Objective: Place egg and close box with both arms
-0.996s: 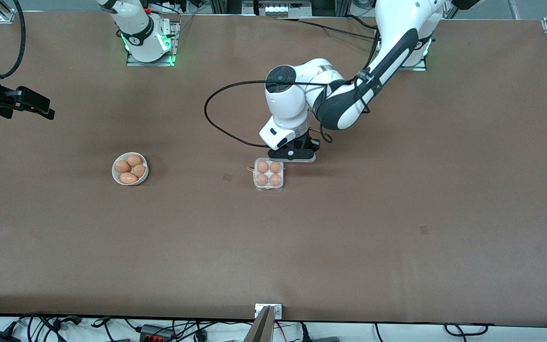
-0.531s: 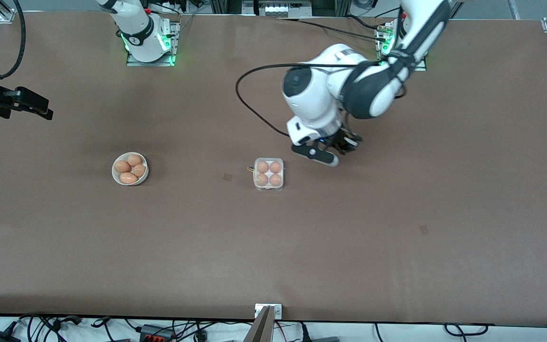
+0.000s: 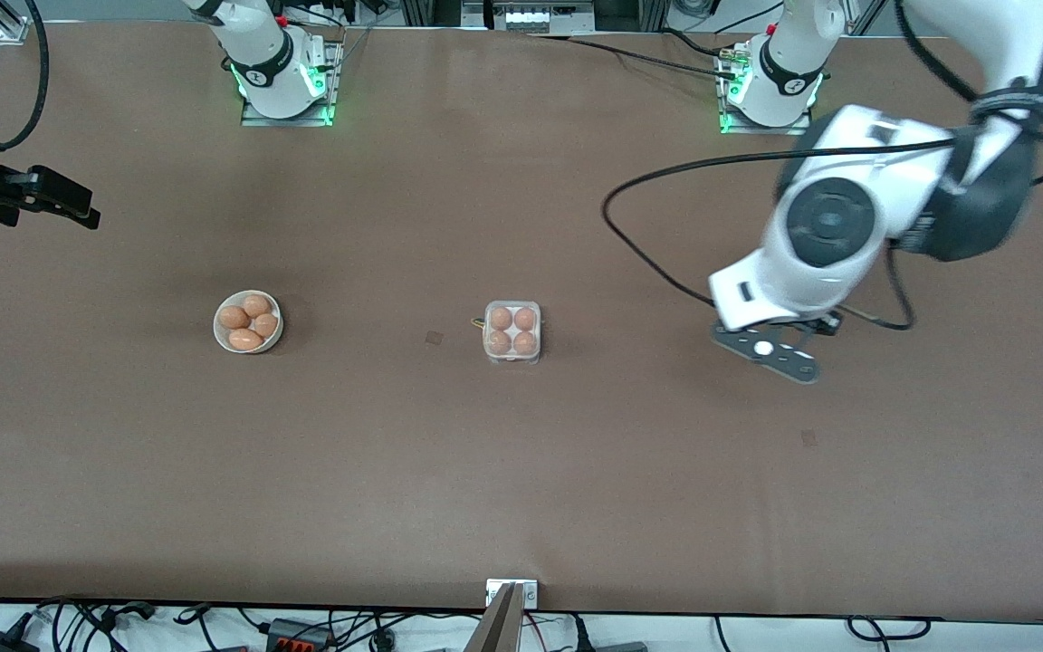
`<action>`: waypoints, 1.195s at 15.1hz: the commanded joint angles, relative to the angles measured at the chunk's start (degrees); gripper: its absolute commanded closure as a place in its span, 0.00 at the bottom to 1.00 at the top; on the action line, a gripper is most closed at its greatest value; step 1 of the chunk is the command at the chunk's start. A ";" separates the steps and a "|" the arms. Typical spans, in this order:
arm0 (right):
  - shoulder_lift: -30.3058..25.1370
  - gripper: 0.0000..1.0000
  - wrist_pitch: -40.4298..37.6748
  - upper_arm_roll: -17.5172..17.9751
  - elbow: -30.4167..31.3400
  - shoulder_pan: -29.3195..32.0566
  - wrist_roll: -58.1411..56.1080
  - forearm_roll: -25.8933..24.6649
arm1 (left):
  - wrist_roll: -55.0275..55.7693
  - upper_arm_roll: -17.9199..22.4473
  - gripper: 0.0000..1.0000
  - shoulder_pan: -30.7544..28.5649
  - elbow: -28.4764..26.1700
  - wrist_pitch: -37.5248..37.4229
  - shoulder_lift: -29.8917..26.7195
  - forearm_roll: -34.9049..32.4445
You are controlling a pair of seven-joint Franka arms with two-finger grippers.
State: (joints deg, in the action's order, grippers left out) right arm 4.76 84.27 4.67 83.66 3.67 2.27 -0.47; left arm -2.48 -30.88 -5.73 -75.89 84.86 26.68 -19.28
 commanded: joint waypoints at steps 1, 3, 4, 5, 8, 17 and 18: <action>-0.36 0.00 0.28 0.08 0.01 -0.24 -0.16 -0.58 | -3.40 1.60 0.64 -3.23 3.65 -5.05 -1.96 7.57; -0.45 0.00 0.28 0.08 0.01 -0.33 -0.08 -0.58 | -5.16 9.75 0.36 -1.66 2.25 -5.31 -5.83 13.27; -0.45 0.00 0.37 0.08 0.01 -0.33 -0.08 -0.58 | -5.51 12.83 0.13 -1.13 -0.02 -5.14 -8.20 16.44; -0.45 0.00 0.37 0.08 0.01 -0.33 -0.08 -0.58 | -5.60 15.74 0.00 -0.95 -1.87 -4.97 -10.57 18.99; -0.45 0.00 0.28 0.08 0.01 -0.24 -0.08 -0.58 | -5.17 24.69 0.00 4.13 -7.24 -4.61 -17.08 21.30; -0.36 0.00 0.28 -0.01 0.01 -0.06 0.01 -0.50 | 4.77 30.62 0.00 6.17 -22.19 12.16 -29.93 24.03; -0.36 0.00 0.28 -0.01 0.01 -0.15 0.01 -0.50 | 5.03 30.62 0.00 6.52 -22.19 12.17 -30.54 23.68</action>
State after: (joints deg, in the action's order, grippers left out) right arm 4.75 84.39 4.66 83.65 3.59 2.27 -0.47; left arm 1.33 -1.87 -0.67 -95.67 94.98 -1.33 3.51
